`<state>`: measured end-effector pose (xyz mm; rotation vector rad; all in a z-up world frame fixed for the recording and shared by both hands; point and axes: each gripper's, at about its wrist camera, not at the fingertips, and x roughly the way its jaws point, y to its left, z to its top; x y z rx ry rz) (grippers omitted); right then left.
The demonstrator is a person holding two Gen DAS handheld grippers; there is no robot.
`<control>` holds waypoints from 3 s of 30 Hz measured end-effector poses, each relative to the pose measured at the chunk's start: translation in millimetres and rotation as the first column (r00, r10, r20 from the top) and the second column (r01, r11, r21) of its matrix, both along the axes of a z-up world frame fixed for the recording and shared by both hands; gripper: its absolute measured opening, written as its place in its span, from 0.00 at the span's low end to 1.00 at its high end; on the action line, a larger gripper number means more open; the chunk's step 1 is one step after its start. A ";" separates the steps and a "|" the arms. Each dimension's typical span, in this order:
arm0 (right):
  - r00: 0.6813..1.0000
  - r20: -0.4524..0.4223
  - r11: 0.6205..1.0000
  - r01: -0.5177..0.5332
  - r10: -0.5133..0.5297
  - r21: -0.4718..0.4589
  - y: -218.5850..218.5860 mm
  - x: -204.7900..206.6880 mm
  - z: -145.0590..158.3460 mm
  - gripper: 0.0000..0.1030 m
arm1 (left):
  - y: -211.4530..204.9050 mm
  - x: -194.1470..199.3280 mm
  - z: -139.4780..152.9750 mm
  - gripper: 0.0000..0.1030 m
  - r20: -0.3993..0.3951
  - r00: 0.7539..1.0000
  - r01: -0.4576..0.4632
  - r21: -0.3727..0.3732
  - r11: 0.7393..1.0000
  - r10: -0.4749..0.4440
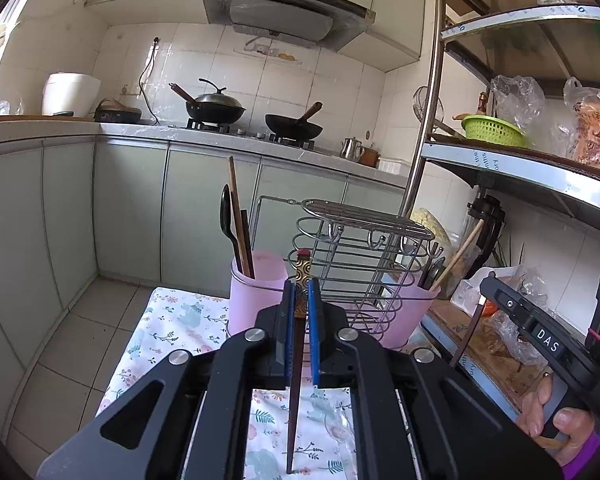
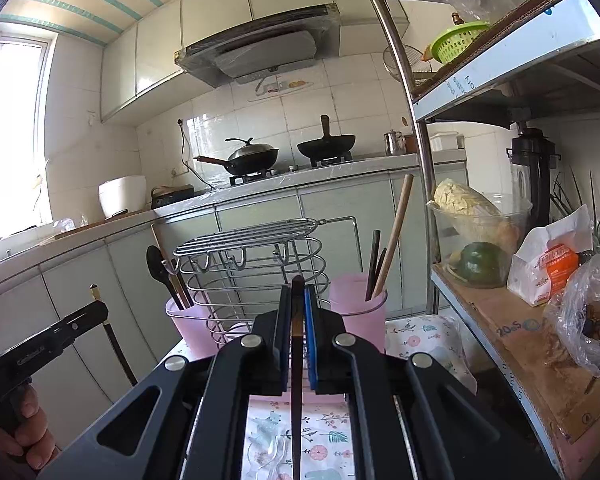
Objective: Organize utensils
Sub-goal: 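Lift the gold-tipped chopstick up above the pink cup, then lower the chopstick into the pink cup and open the left gripper, then move the open left gripper down to the clear plastic spoon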
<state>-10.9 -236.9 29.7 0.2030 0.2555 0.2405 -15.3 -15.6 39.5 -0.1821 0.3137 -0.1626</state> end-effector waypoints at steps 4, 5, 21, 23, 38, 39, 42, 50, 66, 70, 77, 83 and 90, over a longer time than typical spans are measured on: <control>1.000 -0.009 1.000 -0.002 0.002 0.015 -3.7 2.3 3.4 0.06 | 1.4 2.2 1.1 0.05 -0.004 1.000 -0.002 -0.002 1.000 0.002; 1.000 -0.010 1.000 -0.001 0.002 0.021 -5.5 3.1 4.9 0.06 | 2.7 3.7 2.4 0.05 -0.008 1.000 -0.003 -0.003 1.000 0.003; 0.964 0.246 0.990 0.068 -0.098 0.127 -50.8 4.9 101.8 0.06 | 46.5 21.0 106.9 0.05 0.178 0.982 -0.048 -0.095 0.994 0.064; 0.946 0.299 0.987 0.083 -0.122 0.138 -56.0 5.2 115.4 0.06 | 47.2 24.7 119.6 0.05 0.218 0.973 -0.059 -0.090 0.994 0.077; 0.927 0.321 0.981 0.165 -0.191 0.105 -61.1 55.6 114.0 0.06 | 51.4 86.3 123.1 0.05 0.234 0.958 -0.152 -0.077 0.985 0.166; 0.933 0.306 0.981 0.166 -0.190 0.101 -61.4 60.2 110.5 0.06 | 50.1 90.7 118.6 0.05 0.219 0.962 -0.151 -0.069 0.986 0.162; 0.946 0.264 0.982 0.166 -0.186 0.096 -62.5 69.5 100.6 0.06 | 48.8 97.5 108.0 0.05 0.181 0.972 -0.145 -0.051 0.988 0.152; 0.975 0.125 0.982 0.174 -0.183 0.075 -66.0 90.5 67.5 0.06 | 43.6 111.2 70.9 0.05 0.072 0.988 -0.133 -0.008 0.991 0.133; 0.985 -0.035 0.985 0.172 -0.171 0.026 -67.2 125.1 26.9 0.20 | 44.6 116.5 36.4 0.25 -0.020 0.988 -0.152 0.012 0.988 0.152; 0.985 -0.061 0.985 0.162 -0.159 0.057 -72.4 122.1 23.0 0.33 | 48.9 112.0 36.4 0.35 -0.021 0.986 -0.165 -0.011 0.986 0.164; 0.985 -0.085 0.984 0.160 -0.153 0.077 -75.2 103.7 20.8 0.33 | 56.9 99.5 39.6 0.36 -0.035 0.986 -0.165 -0.060 0.985 0.163; 0.985 -0.122 0.985 0.136 -0.122 0.109 -73.7 81.1 14.9 0.33 | 54.2 82.8 39.6 0.36 -0.050 0.987 -0.156 -0.063 0.986 0.153; 0.976 -0.205 0.989 0.092 -0.067 0.114 -62.4 63.3 -6.4 0.33 | 43.5 61.8 25.8 0.36 -0.106 0.988 -0.119 -0.061 0.991 0.112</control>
